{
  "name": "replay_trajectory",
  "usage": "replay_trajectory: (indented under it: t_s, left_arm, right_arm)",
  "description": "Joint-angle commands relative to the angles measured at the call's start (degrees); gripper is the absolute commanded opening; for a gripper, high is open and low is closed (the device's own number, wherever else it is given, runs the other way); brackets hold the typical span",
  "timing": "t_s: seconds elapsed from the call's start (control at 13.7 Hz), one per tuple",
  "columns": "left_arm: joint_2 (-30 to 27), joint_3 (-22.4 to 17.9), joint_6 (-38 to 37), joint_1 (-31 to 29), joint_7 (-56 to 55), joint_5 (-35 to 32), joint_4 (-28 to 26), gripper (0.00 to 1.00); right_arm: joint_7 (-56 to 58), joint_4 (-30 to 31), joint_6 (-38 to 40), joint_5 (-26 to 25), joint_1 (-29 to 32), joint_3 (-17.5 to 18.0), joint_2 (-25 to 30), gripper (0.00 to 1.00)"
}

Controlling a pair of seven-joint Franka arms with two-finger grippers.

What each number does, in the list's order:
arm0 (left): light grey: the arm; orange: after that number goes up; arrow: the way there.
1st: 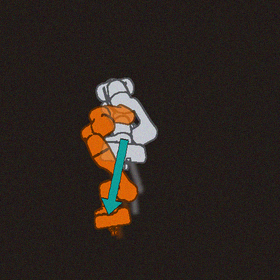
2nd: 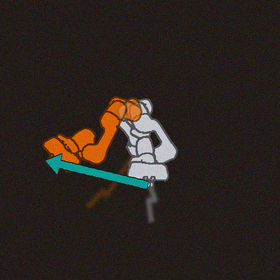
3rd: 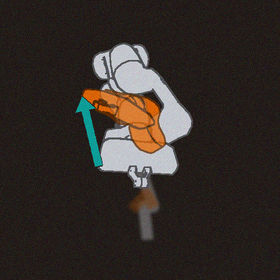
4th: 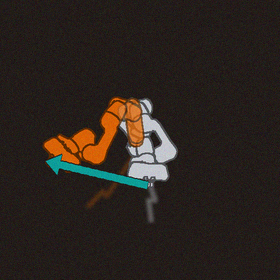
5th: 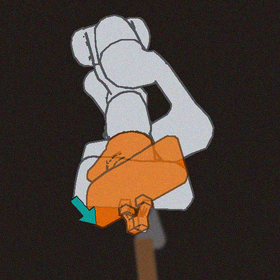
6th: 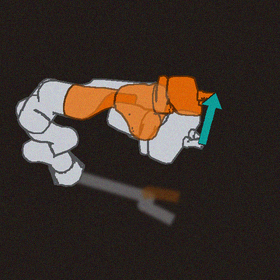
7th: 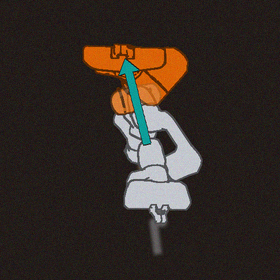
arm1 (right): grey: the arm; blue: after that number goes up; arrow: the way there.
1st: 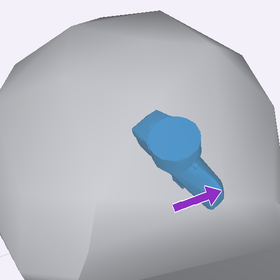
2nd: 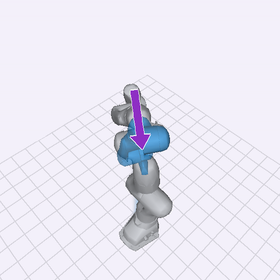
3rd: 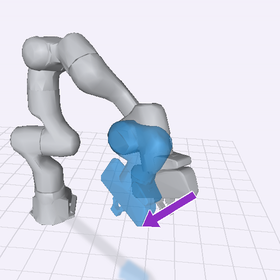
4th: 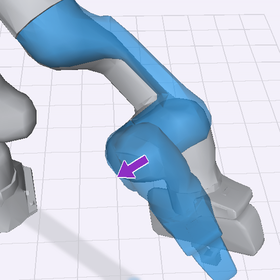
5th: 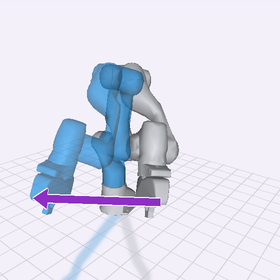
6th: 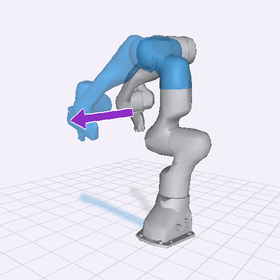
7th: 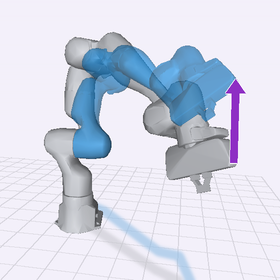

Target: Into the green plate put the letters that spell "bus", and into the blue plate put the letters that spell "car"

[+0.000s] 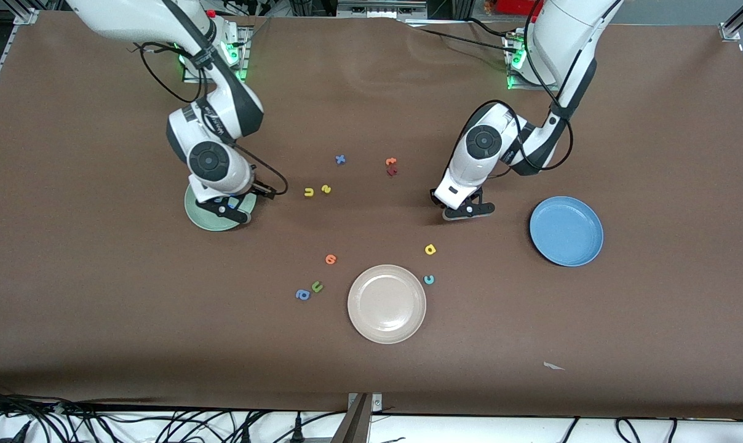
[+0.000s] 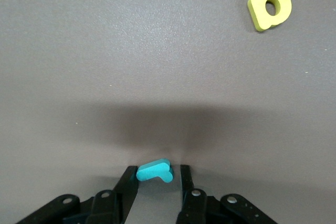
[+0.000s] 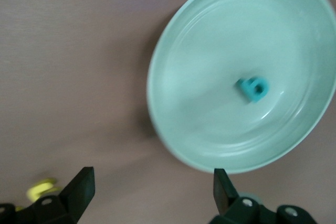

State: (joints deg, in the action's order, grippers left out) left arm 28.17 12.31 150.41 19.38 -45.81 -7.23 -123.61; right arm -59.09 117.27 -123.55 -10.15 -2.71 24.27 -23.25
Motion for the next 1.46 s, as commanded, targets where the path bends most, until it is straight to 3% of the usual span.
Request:
replay_trajectory:
  t_s: [0.0,0.29,0.59,0.8,1.1,1.39]
  left_arm:
    - [0.0,-0.5,-0.8,-0.1,-1.3,-2.7,-1.1,0.35]
    - [0.0,-0.5,-0.8,-0.1,-1.3,-2.7,-1.2,0.31]
    - [0.0,-0.5,-0.8,-0.1,-1.3,-2.7,-1.1,0.29]
    - [-0.2,-0.5,-3.7,-0.3,-1.2,-2.7,0.6,0.28]
    - [-0.6,-0.6,-17.0,-1.7,0.0,-2.8,9.2,0.26]
    - [-2.7,-0.6,-21.1,-7.3,10.4,-2.8,10.2,0.26]
  right_arm:
    - [-14.7,-1.4,-5.0,1.0,-3.3,0.1,-3.0,0.99]
    - [-39.8,-0.9,-11.9,0.7,-7.2,0.3,-4.8,0.96]
    - [-53.6,0.4,-16.9,0.1,-11.2,-0.1,-5.1,0.92]
    - [-54.7,1.7,-18.0,-1.2,-11.7,-0.9,-5.2,0.87]
    - [-55.1,2.4,-19.2,-3.3,-12.1,-2.2,-5.8,0.72]
    - [-55.2,2.3,-23.3,-3.3,-12.3,-3.3,-8.0,0.68]
